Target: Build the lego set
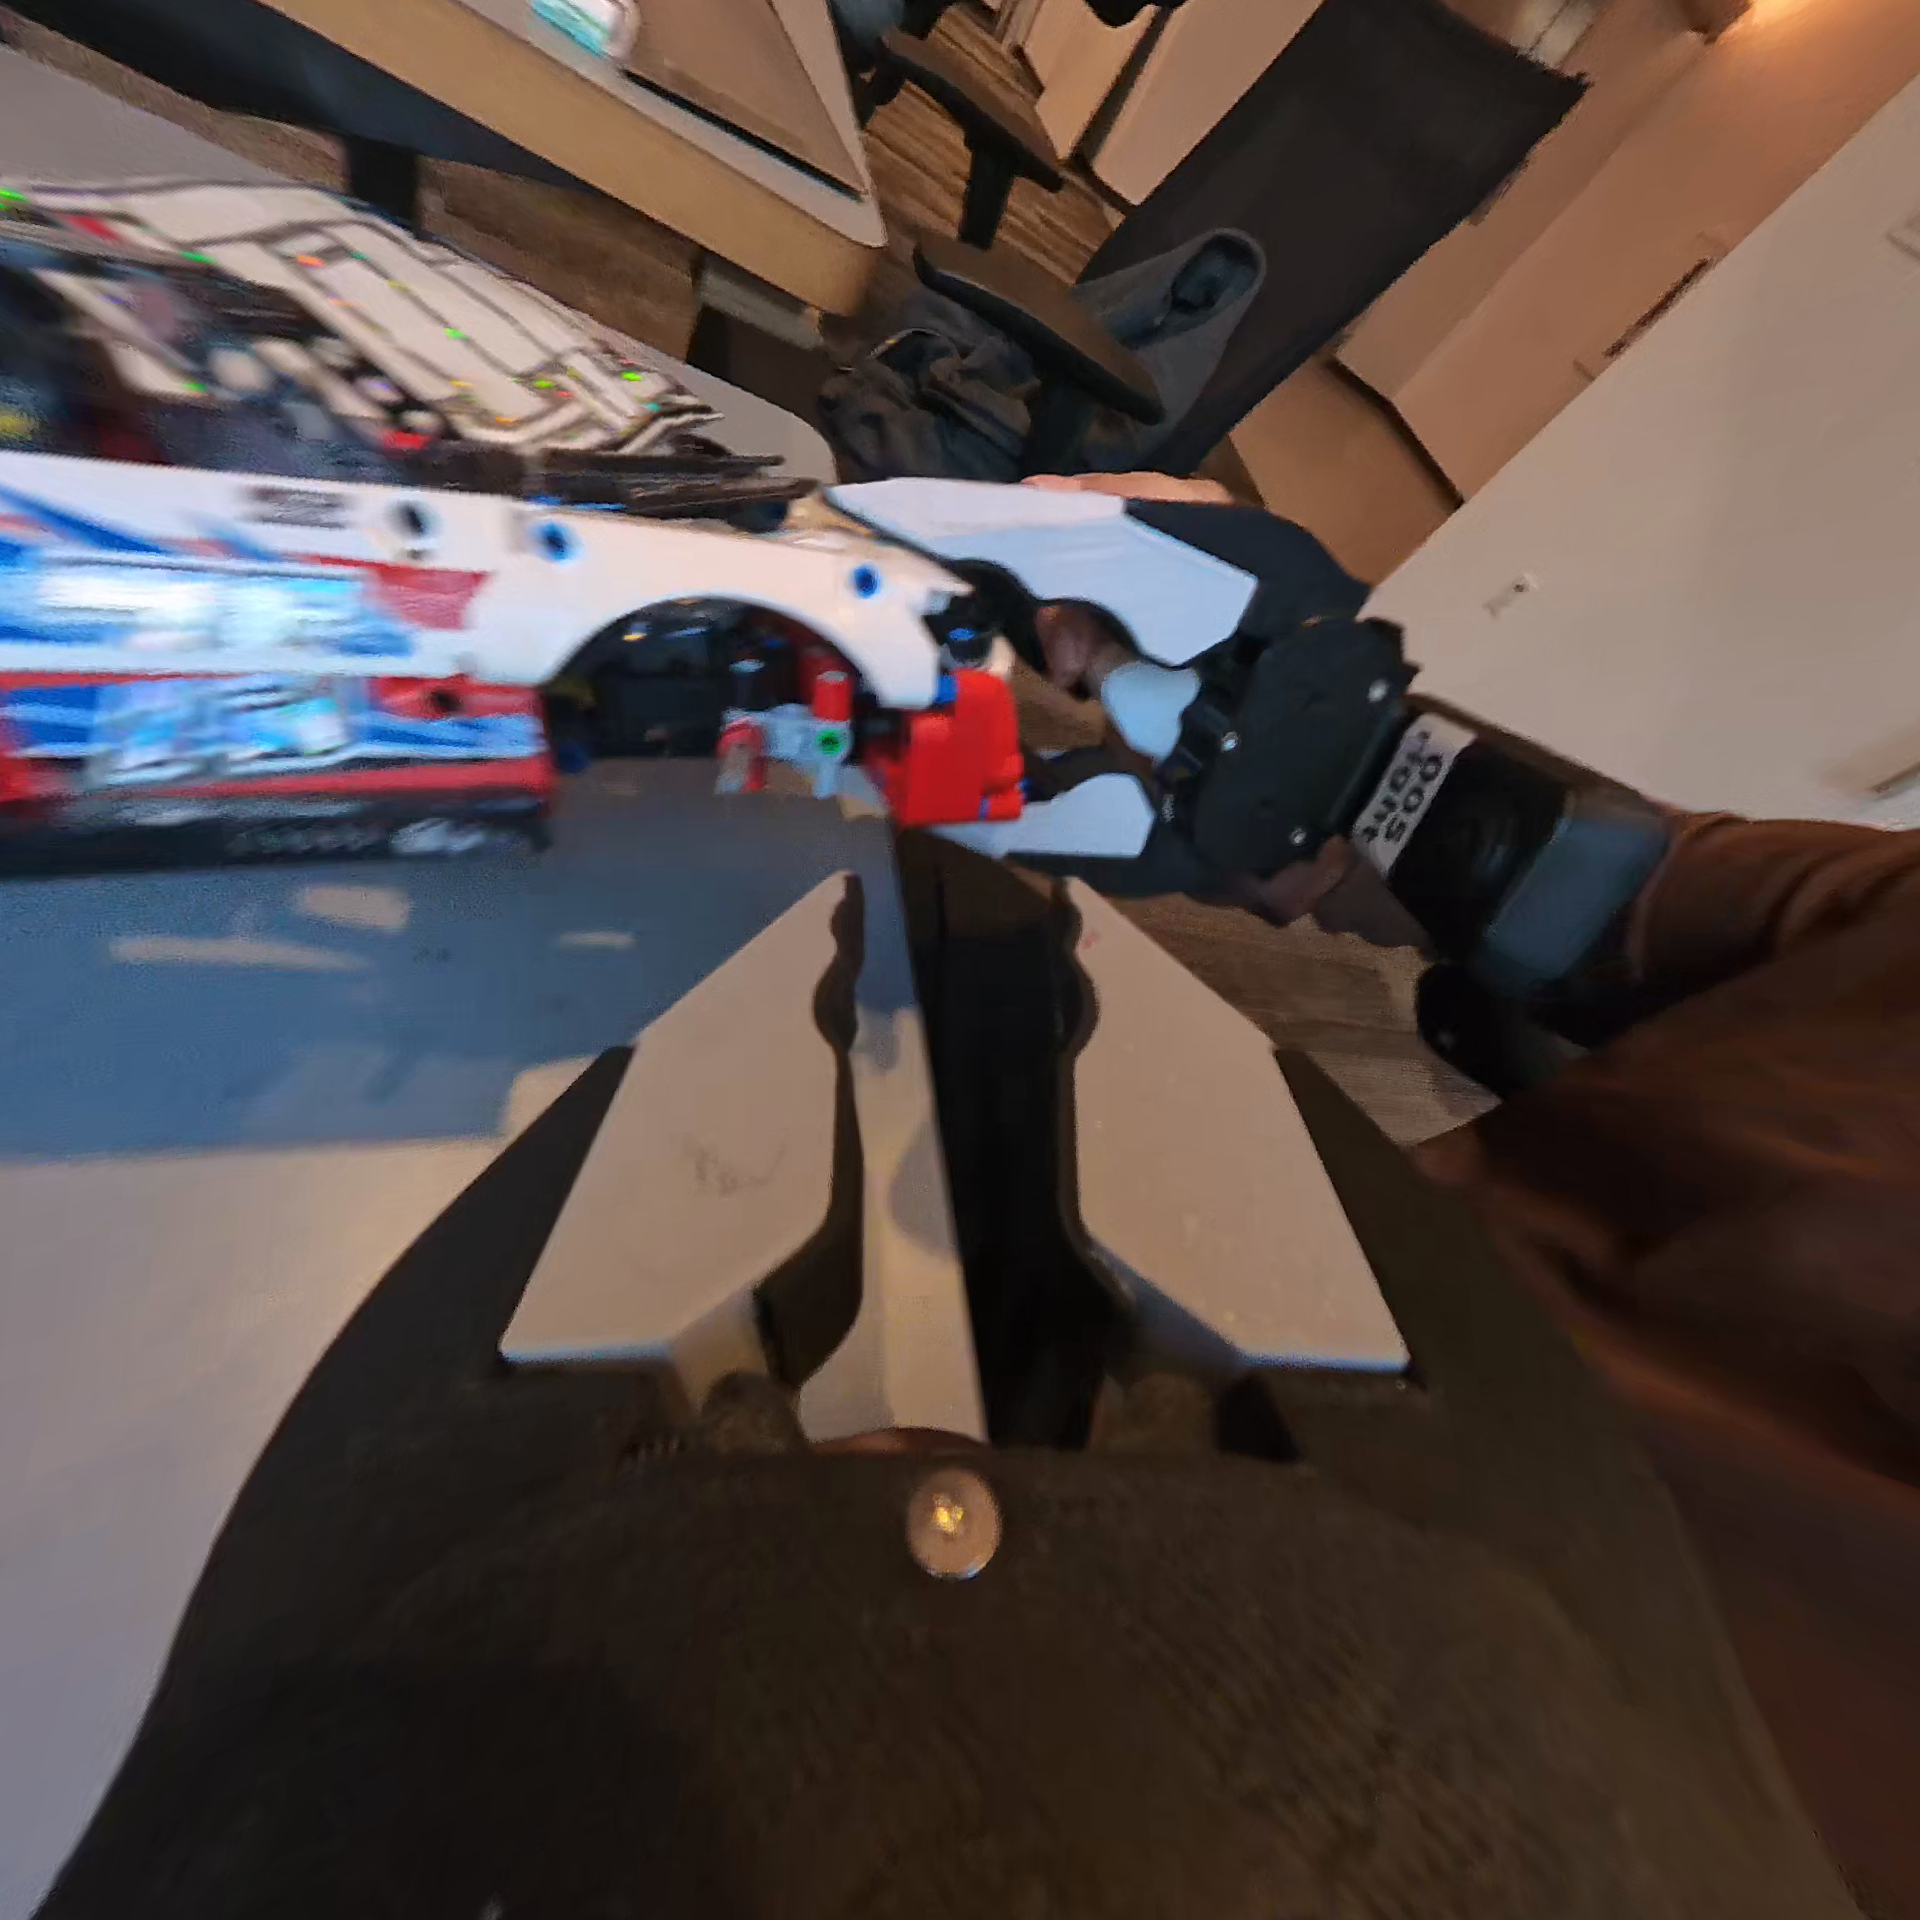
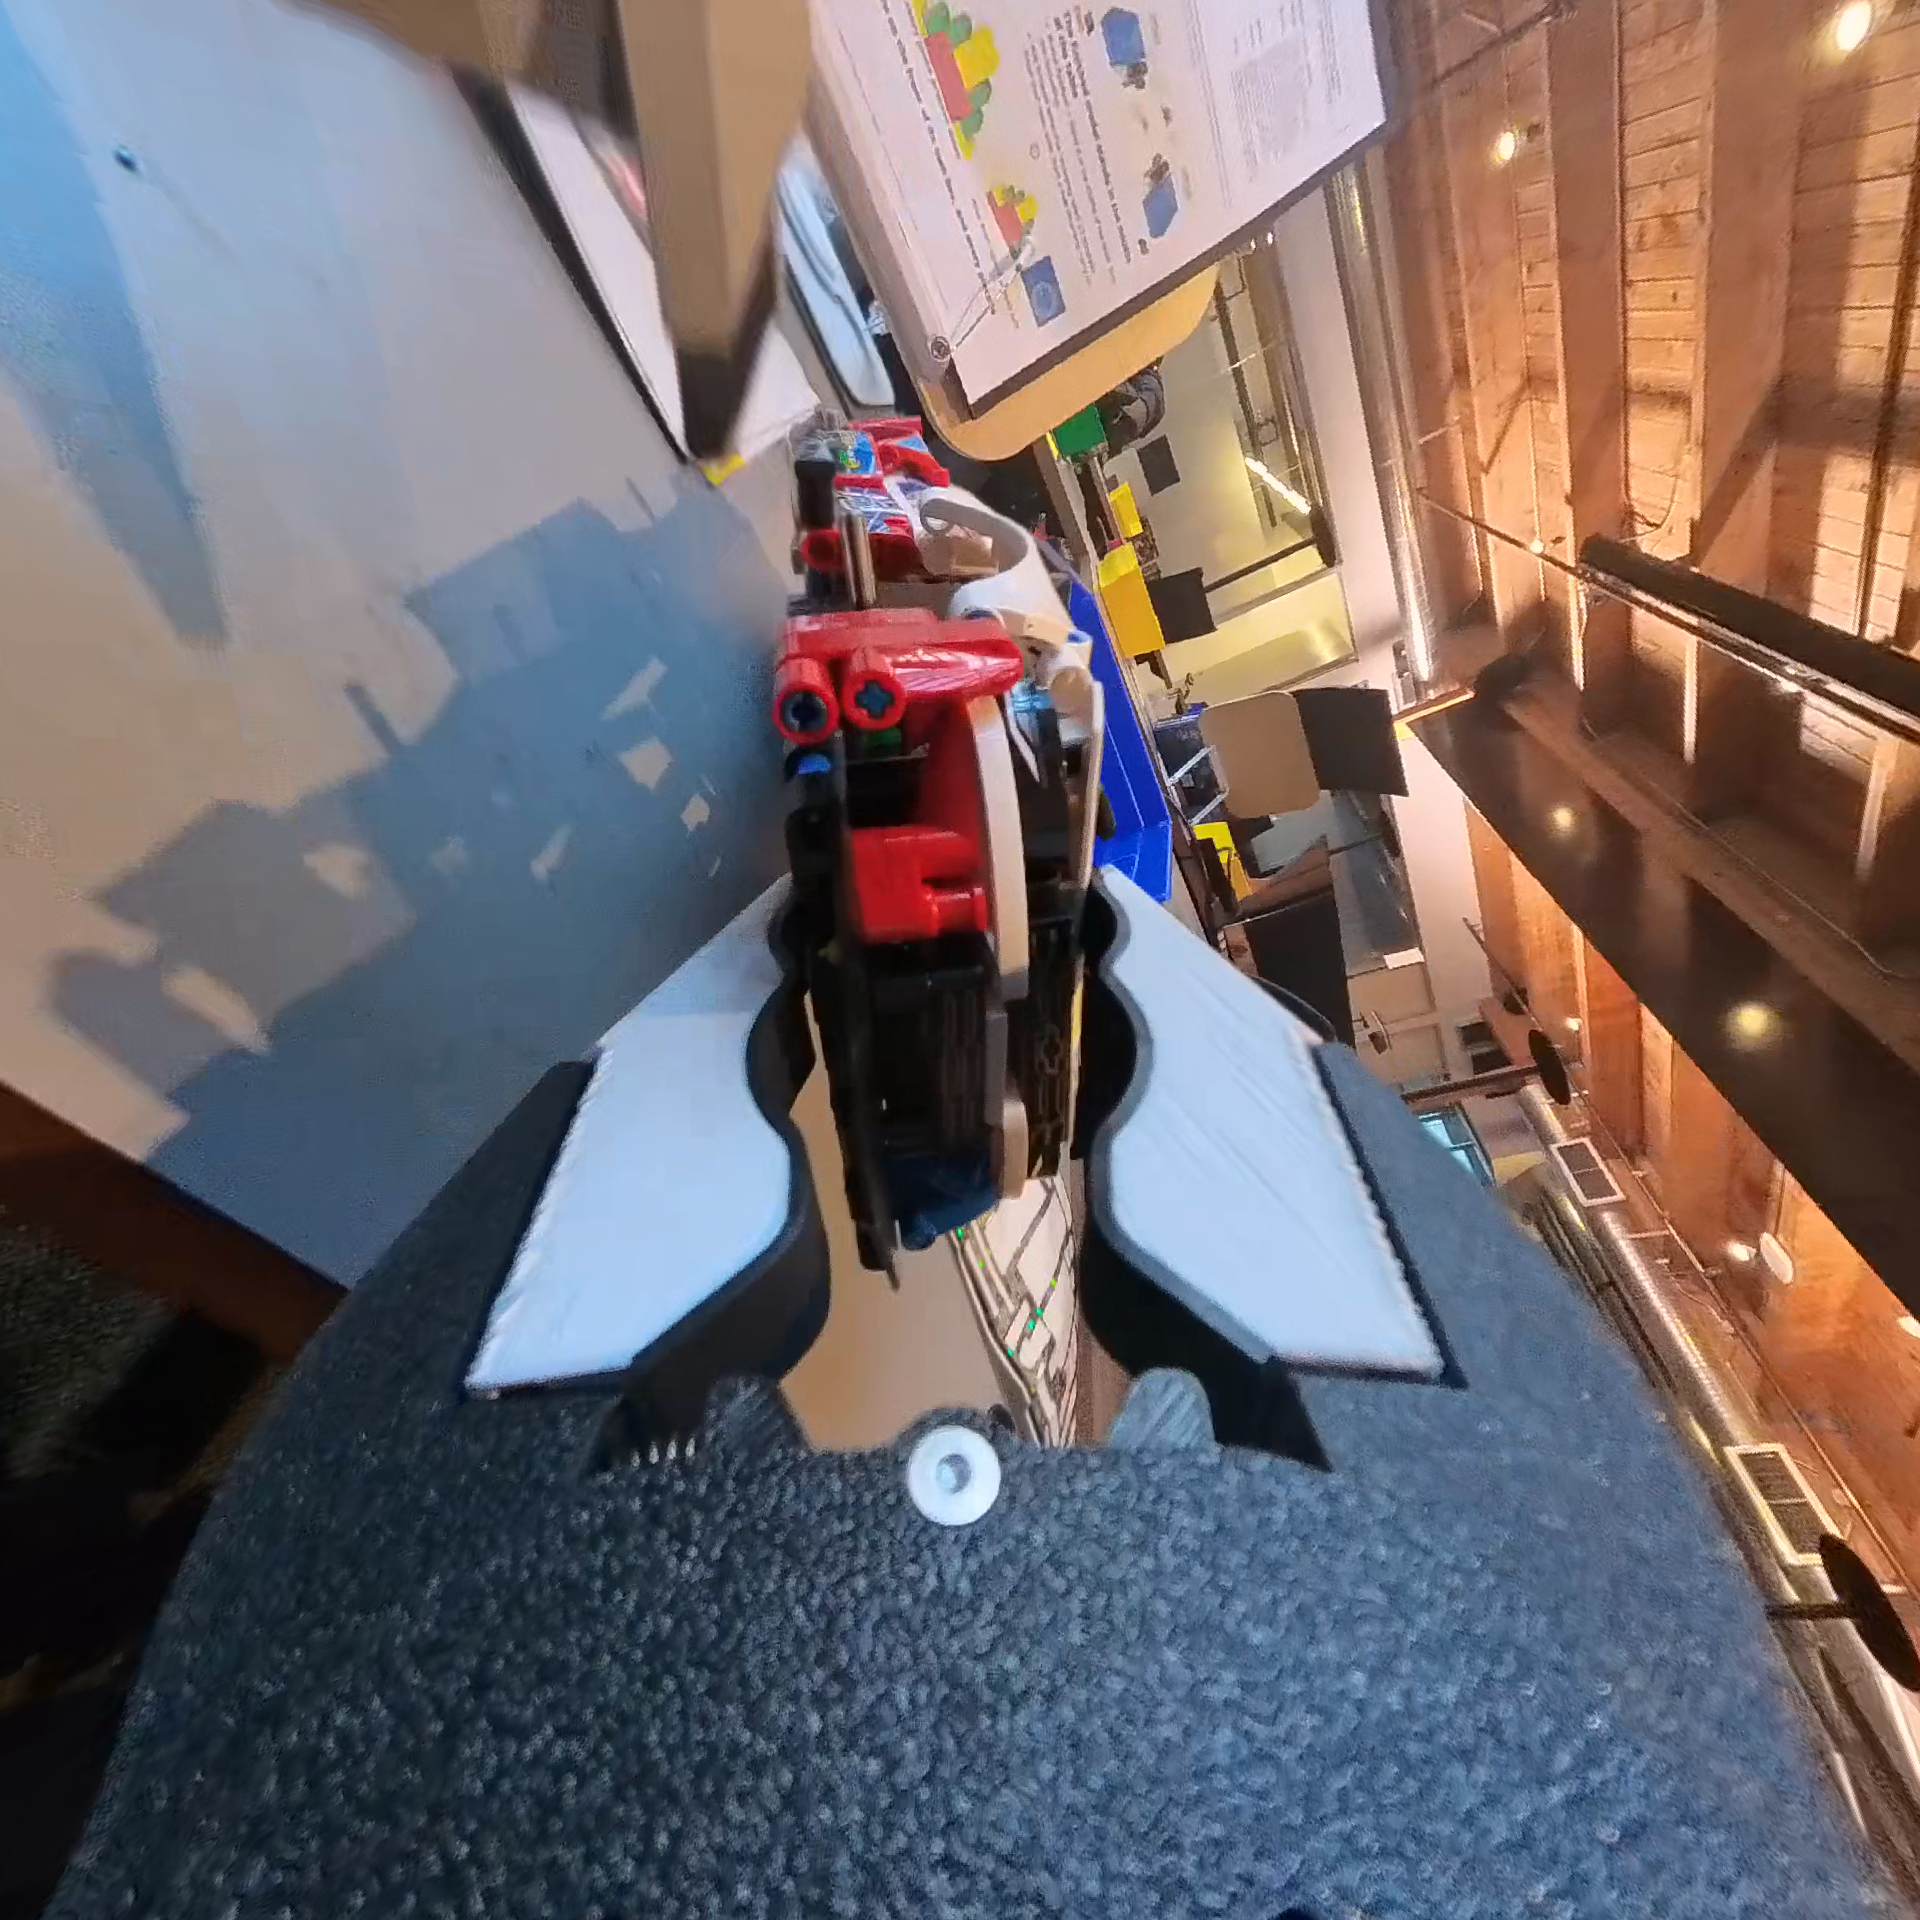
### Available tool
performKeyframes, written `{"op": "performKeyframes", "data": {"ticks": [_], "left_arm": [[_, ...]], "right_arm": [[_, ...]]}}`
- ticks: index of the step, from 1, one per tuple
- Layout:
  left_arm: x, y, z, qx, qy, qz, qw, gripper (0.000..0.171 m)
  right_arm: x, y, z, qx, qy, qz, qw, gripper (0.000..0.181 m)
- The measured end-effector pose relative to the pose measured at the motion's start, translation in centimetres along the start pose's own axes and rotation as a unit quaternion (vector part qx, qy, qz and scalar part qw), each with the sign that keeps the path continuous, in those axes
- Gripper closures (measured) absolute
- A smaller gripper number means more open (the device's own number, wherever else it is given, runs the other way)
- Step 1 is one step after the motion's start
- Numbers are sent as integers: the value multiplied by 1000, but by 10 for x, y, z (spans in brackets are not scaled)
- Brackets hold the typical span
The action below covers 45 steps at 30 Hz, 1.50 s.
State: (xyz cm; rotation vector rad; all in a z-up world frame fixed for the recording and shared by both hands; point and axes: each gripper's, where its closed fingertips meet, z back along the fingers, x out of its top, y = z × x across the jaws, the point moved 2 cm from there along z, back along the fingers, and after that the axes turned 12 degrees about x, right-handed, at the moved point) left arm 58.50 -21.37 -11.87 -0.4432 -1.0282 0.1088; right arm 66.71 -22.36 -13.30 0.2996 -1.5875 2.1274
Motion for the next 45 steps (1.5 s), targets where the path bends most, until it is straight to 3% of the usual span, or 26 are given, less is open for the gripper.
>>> {"op": "performKeyframes", "data": {"ticks": [2,4,5,8,11,13,16,19,21,26,28,32,36,40,43,45], "left_arm": [[-2,40,26,89,-4,-41,995,131],[9,114,56,250,-8,-117,961,125],[18,145,63,287,-8,-128,949,120],[34,190,43,230,34,-58,971,92],[39,217,22,182,80,-38,979,94],[38,228,15,157,95,-21,983,86],[38,221,6,107,91,-38,989,104],[54,229,11,103,57,-43,992,119],[59,239,15,113,52,-30,992,117],[37,242,-6,131,96,-56,985,109],[44,233,-14,110,68,-67,989,132],[47,231,-15,133,61,-67,987,134],[35,215,17,177,88,-43,979,134],[4,179,76,234,135,12,963,135],[-18,145,123,268,176,43,946,137],[-30,124,147,274,224,62,933,138]], "right_arm": [[-4,3,0,-5,5,9,1000,131],[-5,5,0,-6,1,4,1000,131],[-6,5,0,-8,-2,3,1000,131],[-8,6,-2,-11,-3,9,1000,131],[-12,9,-3,-15,-5,17,1000,131],[-14,11,-4,-21,-4,25,999,131],[-15,14,-5,-29,-13,42,999,131],[-17,18,-5,-30,-21,52,998,131],[-20,18,-4,-28,-26,46,998,131],[-24,14,-3,-26,-42,29,998,131],[-25,13,-3,-27,-47,22,998,131],[-25,8,0,-16,-59,2,998,132],[-8,11,9,19,-89,-16,996,132],[21,15,25,99,-160,-89,978,132],[44,14,36,188,-213,-177,942,132],[57,7,39,258,-244,-252,900,132]]}}
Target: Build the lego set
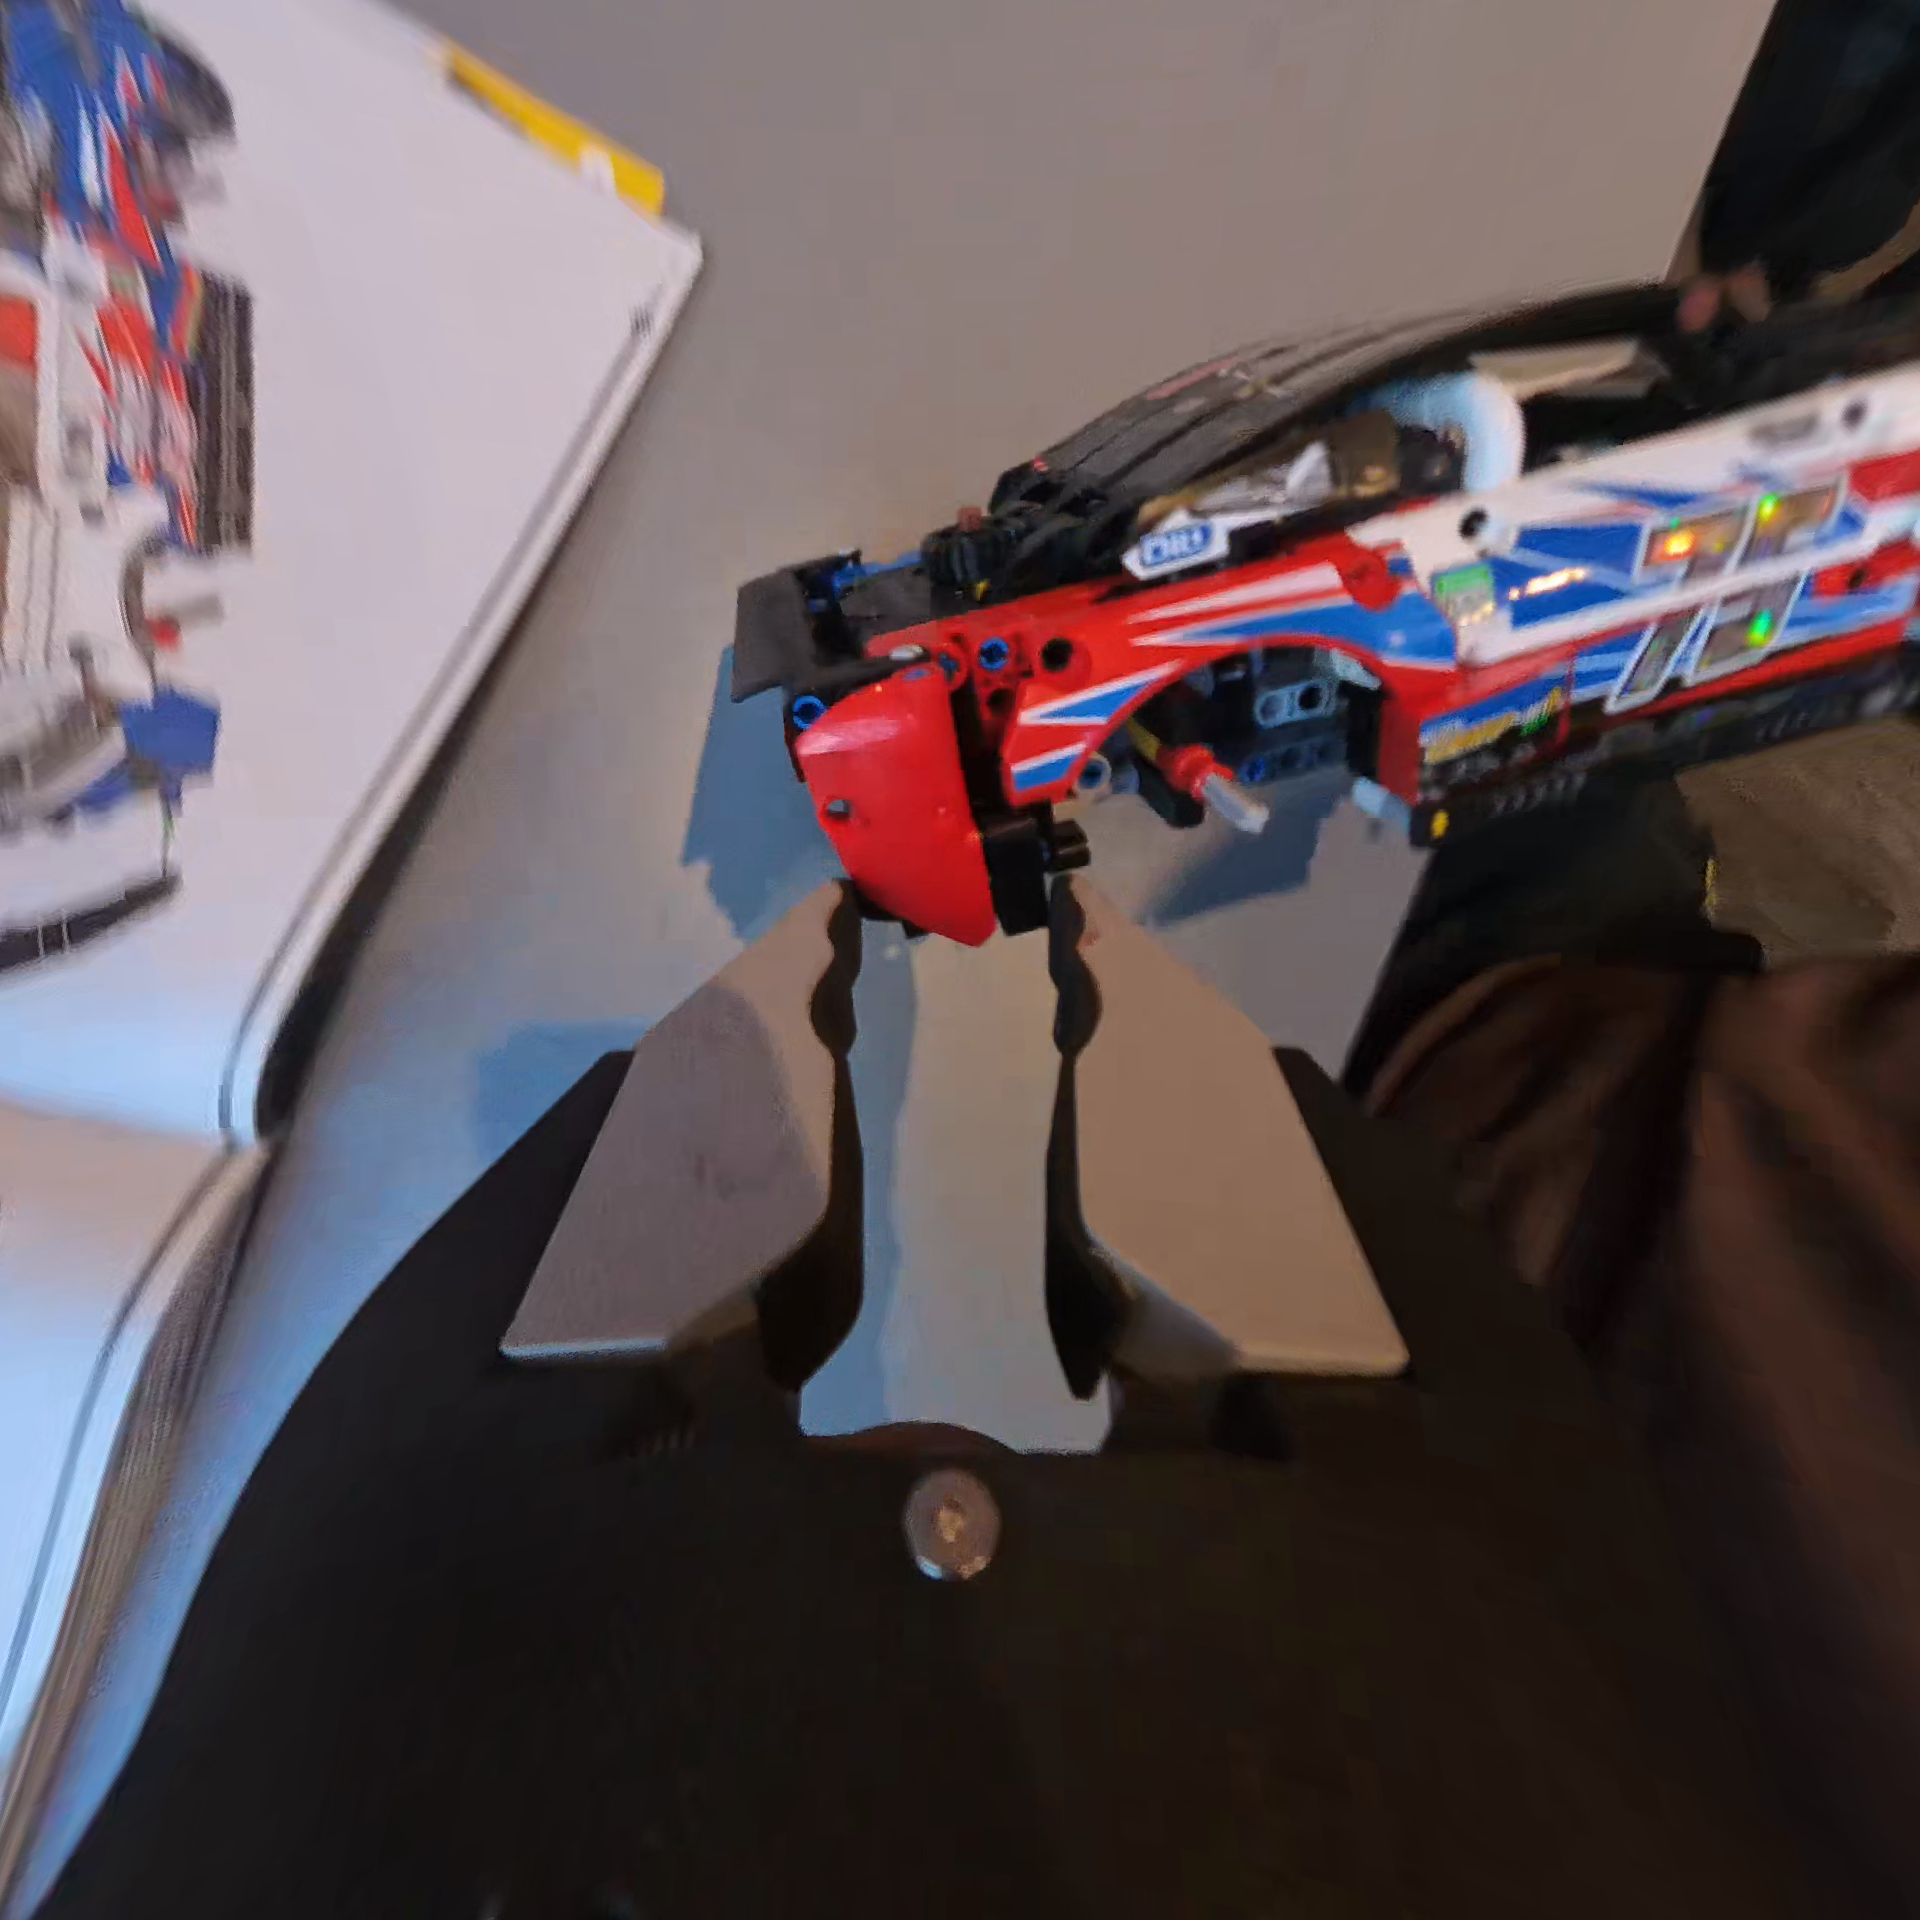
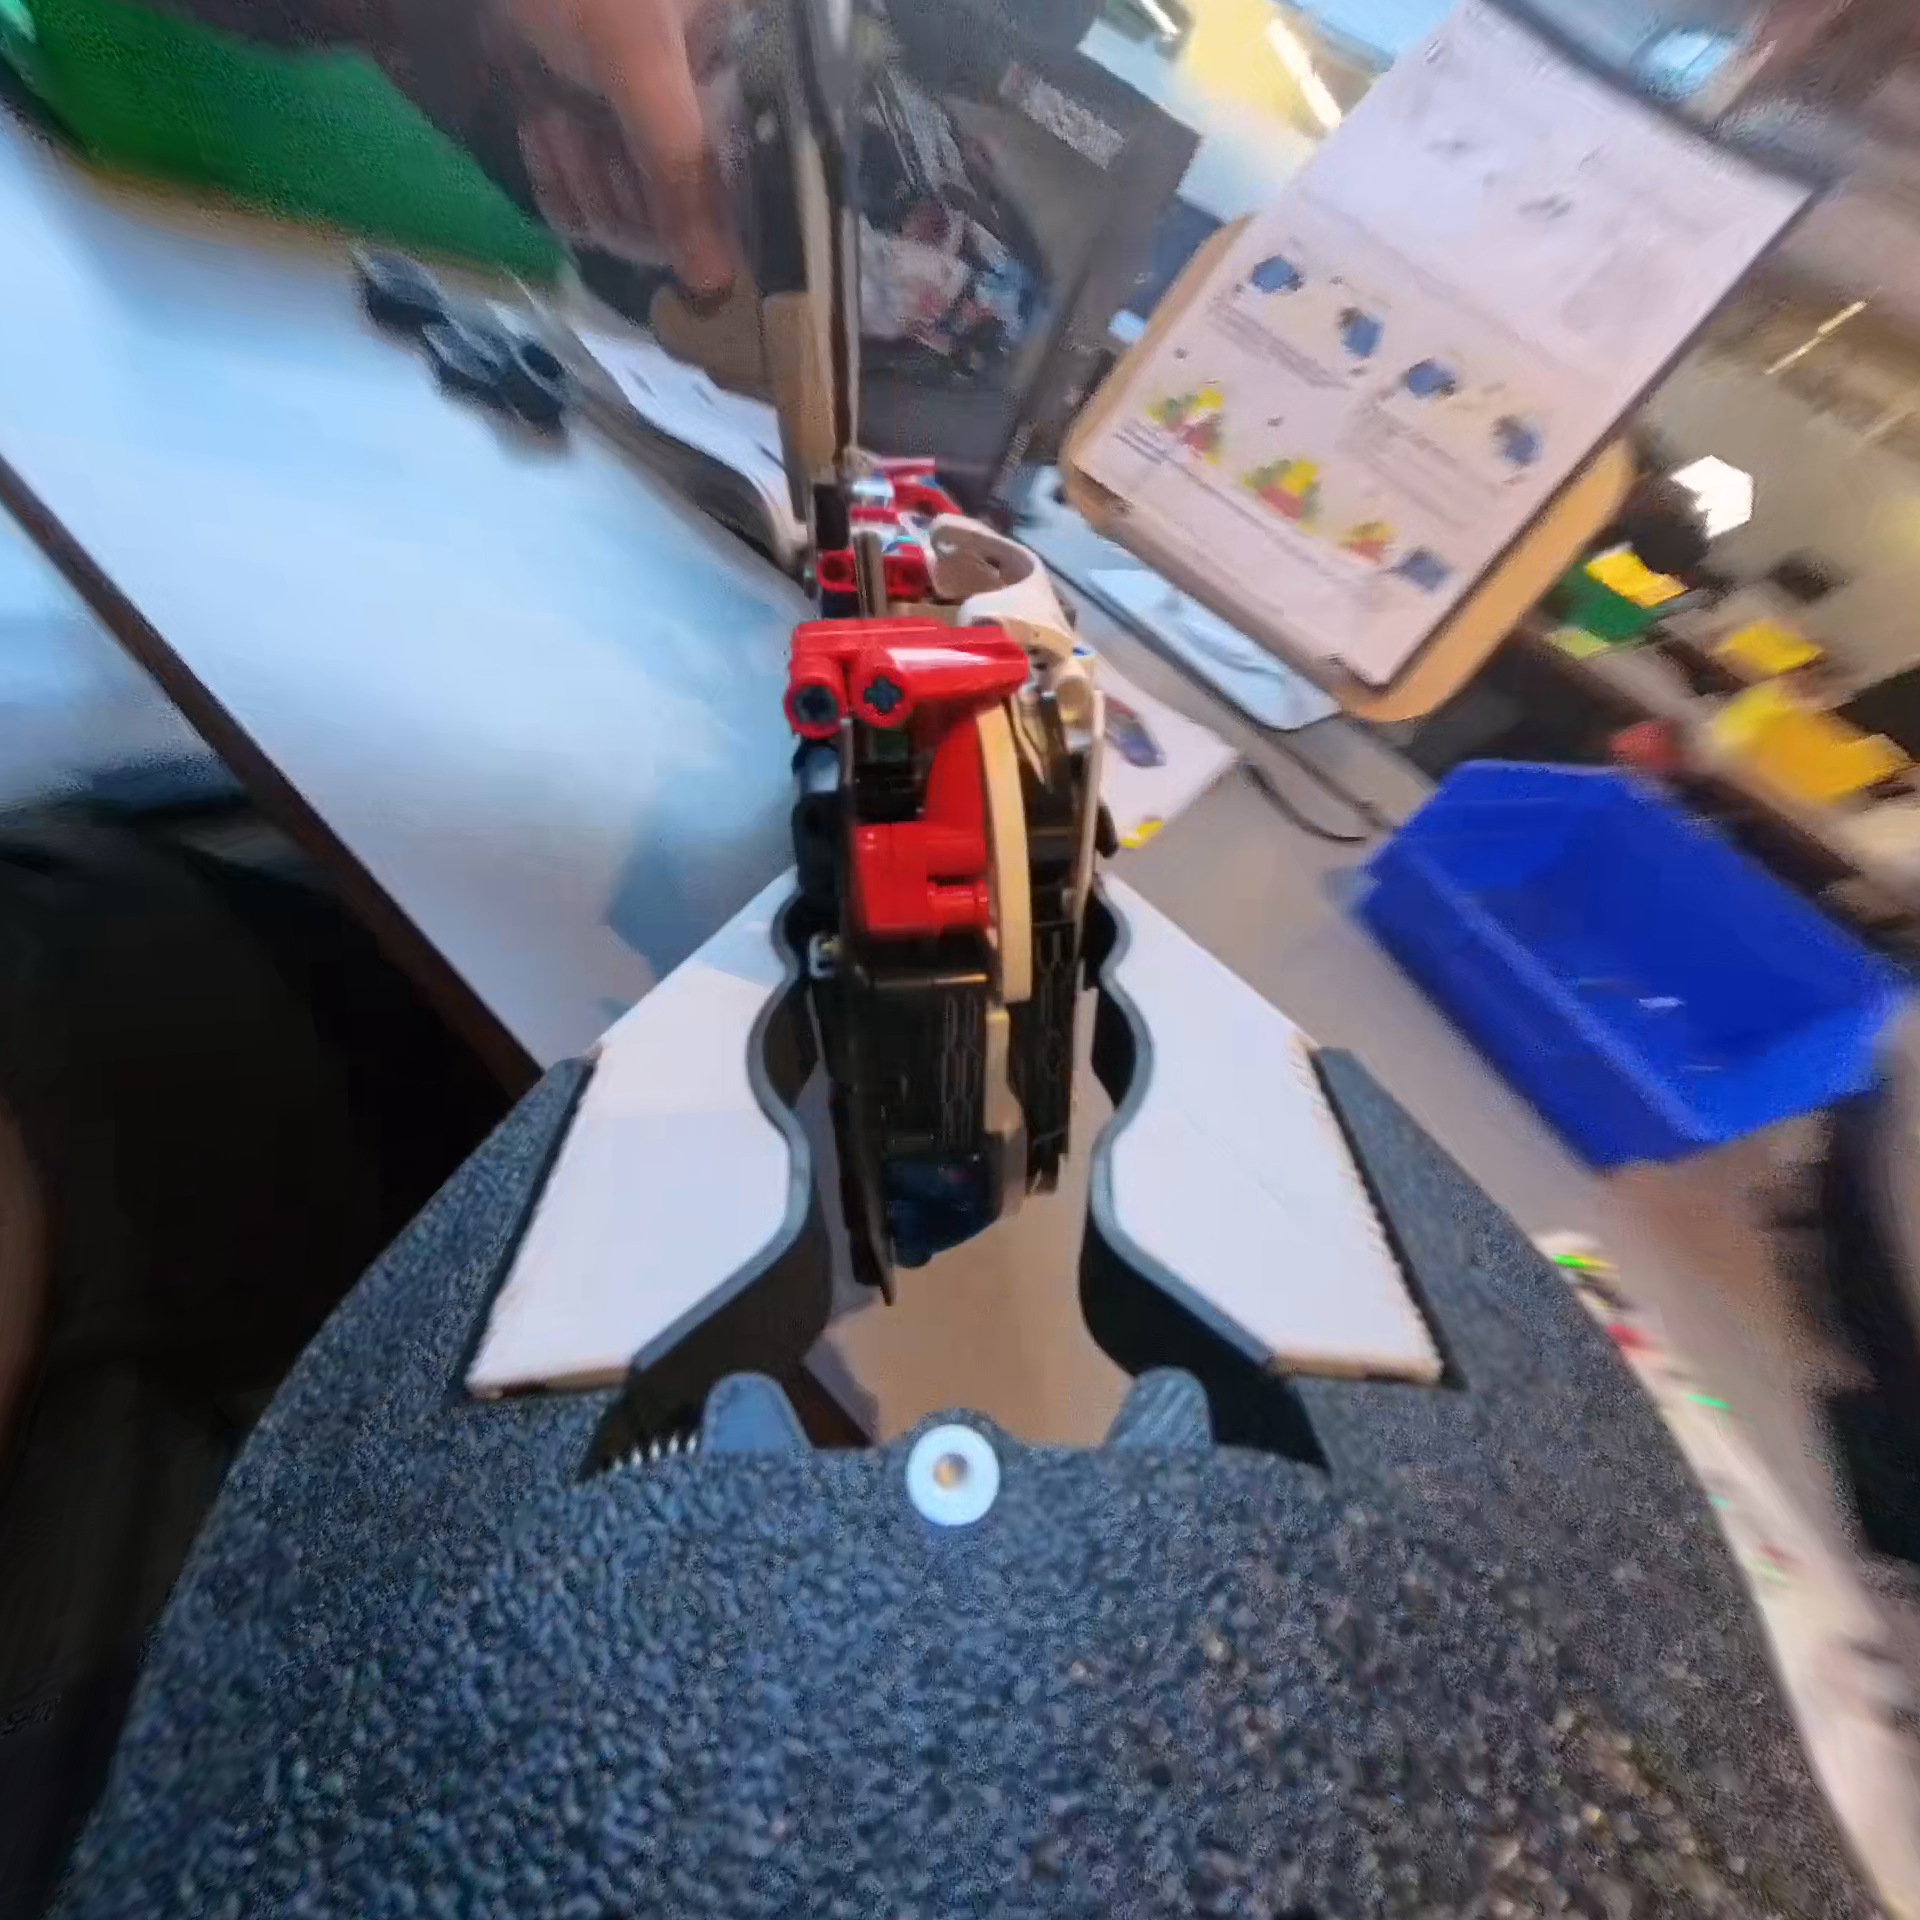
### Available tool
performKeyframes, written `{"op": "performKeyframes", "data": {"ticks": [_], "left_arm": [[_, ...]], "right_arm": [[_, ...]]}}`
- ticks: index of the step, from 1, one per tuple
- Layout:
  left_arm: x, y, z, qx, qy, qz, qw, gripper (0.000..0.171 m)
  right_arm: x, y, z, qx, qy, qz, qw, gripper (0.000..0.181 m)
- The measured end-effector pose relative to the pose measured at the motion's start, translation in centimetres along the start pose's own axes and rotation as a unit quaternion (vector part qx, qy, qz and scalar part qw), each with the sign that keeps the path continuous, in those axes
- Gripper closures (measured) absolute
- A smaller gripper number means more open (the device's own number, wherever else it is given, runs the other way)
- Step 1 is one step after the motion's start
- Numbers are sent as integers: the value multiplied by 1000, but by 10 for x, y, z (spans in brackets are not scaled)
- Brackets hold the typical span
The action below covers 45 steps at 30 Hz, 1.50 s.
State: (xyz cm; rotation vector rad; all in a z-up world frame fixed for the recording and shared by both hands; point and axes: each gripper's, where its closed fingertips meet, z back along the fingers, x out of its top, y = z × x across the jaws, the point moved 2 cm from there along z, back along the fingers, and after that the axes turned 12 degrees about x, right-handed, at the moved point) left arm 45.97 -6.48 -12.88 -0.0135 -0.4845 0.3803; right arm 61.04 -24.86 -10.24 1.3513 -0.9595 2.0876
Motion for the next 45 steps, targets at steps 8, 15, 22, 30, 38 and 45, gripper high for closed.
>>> {"op": "performKeyframes", "data": {"ticks": [8,15,22,30,38,45], "left_arm": [[-31,9,32,-5,129,35,991,146],[-6,29,17,-49,145,31,988,149],[-10,38,-5,-135,178,35,974,141],[-16,26,-8,-193,140,49,970,144],[-76,-55,3,-307,114,81,941,146],[-101,-95,9,-405,72,148,900,155]], "right_arm": [[-21,-39,-33,159,-21,-302,940,133],[-56,-72,-51,233,-5,-451,861,133],[-74,-92,-67,277,27,-525,804,132],[-89,-120,-80,326,44,-557,763,130],[-92,-113,-114,441,93,-580,678,126],[-82,-105,-150,487,132,-548,667,118]]}}
